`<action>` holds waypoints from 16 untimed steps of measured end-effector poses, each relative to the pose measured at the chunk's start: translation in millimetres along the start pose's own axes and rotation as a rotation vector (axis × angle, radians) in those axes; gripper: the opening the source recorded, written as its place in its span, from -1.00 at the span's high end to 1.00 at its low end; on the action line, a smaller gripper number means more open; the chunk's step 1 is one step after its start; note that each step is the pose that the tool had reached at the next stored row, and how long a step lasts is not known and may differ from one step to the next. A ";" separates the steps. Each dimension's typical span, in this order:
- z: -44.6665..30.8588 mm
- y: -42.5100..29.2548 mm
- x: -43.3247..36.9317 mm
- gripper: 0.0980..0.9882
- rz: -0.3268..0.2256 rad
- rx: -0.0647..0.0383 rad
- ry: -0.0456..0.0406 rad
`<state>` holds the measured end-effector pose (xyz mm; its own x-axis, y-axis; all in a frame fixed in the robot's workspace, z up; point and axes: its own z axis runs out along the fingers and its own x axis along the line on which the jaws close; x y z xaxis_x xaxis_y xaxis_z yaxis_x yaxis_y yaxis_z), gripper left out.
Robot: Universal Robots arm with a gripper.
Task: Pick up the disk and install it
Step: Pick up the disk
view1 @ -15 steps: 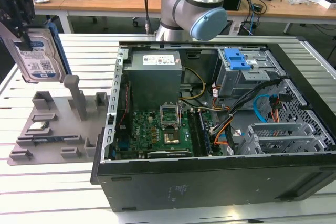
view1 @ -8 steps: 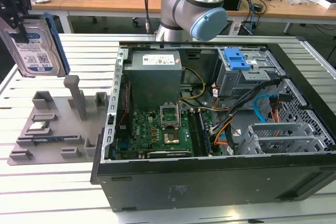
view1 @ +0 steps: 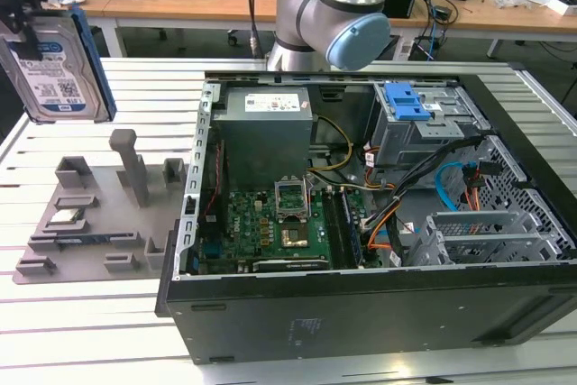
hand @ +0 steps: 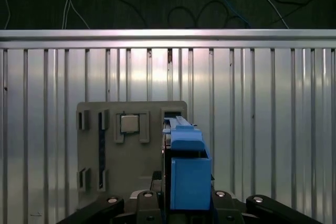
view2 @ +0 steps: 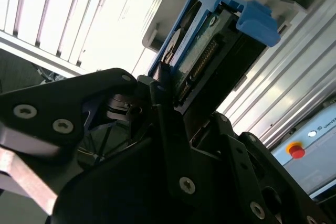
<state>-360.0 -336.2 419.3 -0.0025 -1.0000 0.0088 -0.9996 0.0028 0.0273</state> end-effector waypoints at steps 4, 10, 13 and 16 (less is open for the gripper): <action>-10.8 0.3 0.1 0.41 0.000 0.000 0.0001; -32.0 0.9 0.3 0.41 0.000 0.000 0.0000; -41.1 1.1 0.4 0.41 0.000 0.000 0.0000; -51.7 1.4 0.5 0.41 0.000 0.000 -0.0001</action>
<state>-360.0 -336.3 471.0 -0.0025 -1.0000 0.0087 -0.9996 0.0027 0.0272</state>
